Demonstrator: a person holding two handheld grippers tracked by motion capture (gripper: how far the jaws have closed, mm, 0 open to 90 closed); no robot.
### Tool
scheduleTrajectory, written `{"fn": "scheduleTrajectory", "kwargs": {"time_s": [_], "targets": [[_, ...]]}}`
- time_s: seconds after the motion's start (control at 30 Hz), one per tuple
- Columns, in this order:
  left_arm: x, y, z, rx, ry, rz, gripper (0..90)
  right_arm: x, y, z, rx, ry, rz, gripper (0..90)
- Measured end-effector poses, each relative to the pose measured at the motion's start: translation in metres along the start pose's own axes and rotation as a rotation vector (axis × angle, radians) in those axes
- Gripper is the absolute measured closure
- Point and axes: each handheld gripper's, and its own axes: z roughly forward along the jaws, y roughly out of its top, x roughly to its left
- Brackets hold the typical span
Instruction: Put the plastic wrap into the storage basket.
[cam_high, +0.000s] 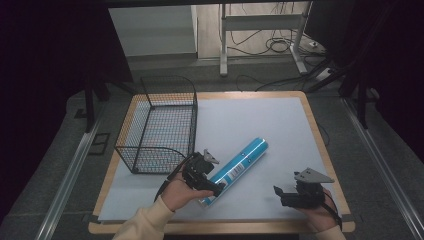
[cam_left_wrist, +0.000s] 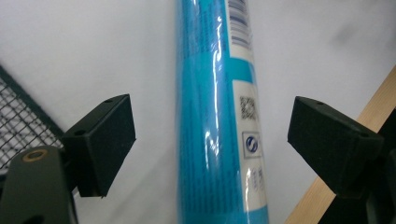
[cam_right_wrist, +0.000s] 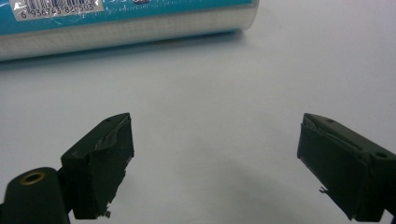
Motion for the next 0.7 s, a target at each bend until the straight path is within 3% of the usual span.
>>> {"fn": "scheduleTrajectory", "kwargs": {"time_s": [0.7], "targets": [[-0.005,0.032,0.026,0.058,-0.022,0.018,13.9,0.0,0.0,0.0,-0.003,-0.001,-0.008,11.1]]}}
